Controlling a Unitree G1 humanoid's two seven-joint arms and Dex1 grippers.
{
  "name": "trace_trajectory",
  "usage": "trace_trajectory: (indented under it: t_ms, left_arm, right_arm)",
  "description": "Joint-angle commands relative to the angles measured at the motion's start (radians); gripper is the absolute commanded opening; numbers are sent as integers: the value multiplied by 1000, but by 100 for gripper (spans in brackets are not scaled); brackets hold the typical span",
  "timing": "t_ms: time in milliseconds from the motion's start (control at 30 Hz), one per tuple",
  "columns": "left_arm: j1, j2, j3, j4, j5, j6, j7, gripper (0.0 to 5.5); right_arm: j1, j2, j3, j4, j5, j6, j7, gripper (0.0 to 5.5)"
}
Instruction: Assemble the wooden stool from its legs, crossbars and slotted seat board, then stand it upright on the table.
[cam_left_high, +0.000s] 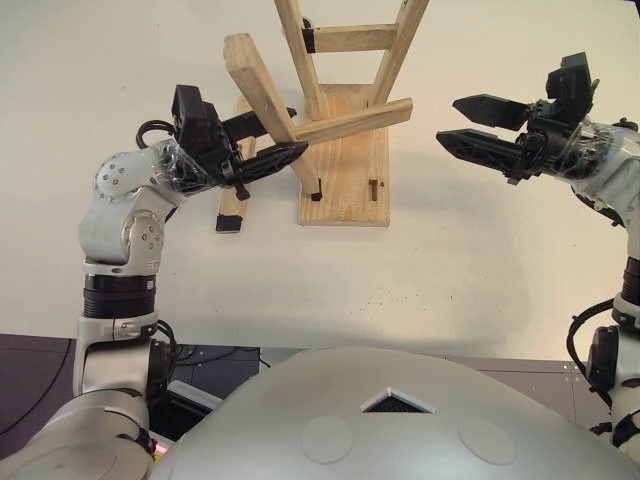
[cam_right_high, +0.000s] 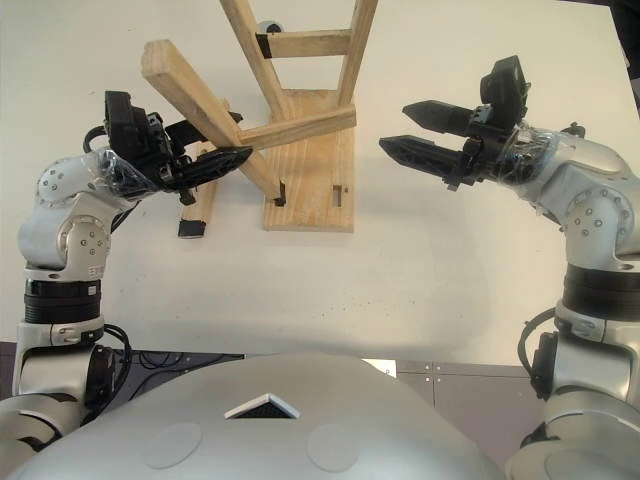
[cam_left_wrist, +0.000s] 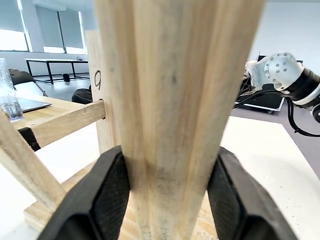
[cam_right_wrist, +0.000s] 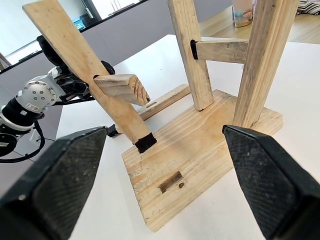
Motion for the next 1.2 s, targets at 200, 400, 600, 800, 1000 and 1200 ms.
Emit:
trace_trajectory:
  t_ms: [200, 400, 600, 800, 1000, 1200]
  left_arm:
    - [5, 103, -137, 101, 172, -52, -87, 206]
    - [-52, 176, -222, 140, 200, -24, -159, 204]
    - [-115, 221, -239, 148, 186, 30, -179, 202]
    - [-175, 218, -256, 80, 184, 128, -132, 201]
    - [-223, 264, -321, 31, 255, 215, -101, 201]
    - [-220, 285, -436, -10, 348, 311, -26, 201]
  right_arm:
    - [-10, 25, 14, 17, -43, -24, 1, 422]
    - [4, 41, 20, 15, -65, -46, -14, 422]
    - [26, 60, 16, 6, -87, -64, -30, 422]
    - [31, 68, 27, 11, -103, -86, -43, 422]
    - [39, 81, 29, 6, -120, -91, -49, 422]
    - [49, 88, 33, 18, -140, -99, -54, 422]
